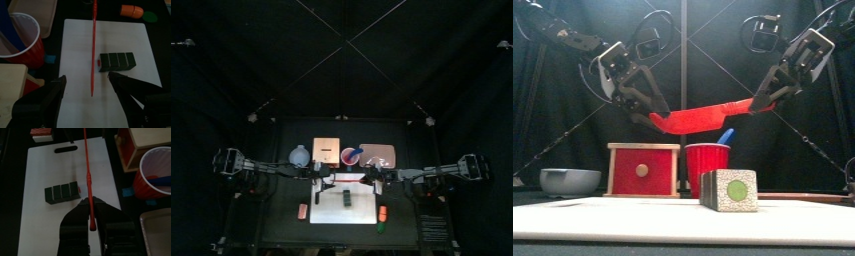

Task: Place sushi on board then cut the sushi with the knife then place the pieces on the plate
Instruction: Grasp knife edge with left hand

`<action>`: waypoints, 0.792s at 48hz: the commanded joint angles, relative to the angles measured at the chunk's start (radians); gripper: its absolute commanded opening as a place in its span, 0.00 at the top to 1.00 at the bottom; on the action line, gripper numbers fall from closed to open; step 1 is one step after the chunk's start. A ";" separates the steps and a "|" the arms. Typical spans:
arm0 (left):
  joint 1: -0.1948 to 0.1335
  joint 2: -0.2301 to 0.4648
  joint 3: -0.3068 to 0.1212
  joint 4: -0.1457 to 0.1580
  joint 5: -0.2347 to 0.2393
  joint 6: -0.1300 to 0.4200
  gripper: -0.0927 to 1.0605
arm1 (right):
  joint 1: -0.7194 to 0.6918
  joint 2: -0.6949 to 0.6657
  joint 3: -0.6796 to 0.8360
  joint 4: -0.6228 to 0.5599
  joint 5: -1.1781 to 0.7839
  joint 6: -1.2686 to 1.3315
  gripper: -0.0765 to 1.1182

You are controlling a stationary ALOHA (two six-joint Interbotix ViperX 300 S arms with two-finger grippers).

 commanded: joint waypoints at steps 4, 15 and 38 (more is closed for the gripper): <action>-0.002 0.006 -0.037 0.021 -0.006 -0.002 0.14 | 0.003 -0.009 -0.020 0.002 -0.011 0.000 0.61; -0.002 0.006 -0.031 0.021 -0.006 -0.002 0.27 | 0.003 -0.009 -0.020 0.002 -0.011 0.002 0.61; -0.031 0.018 -0.031 0.014 -0.006 -0.003 0.59 | 0.011 0.017 -0.023 0.089 0.006 0.002 0.61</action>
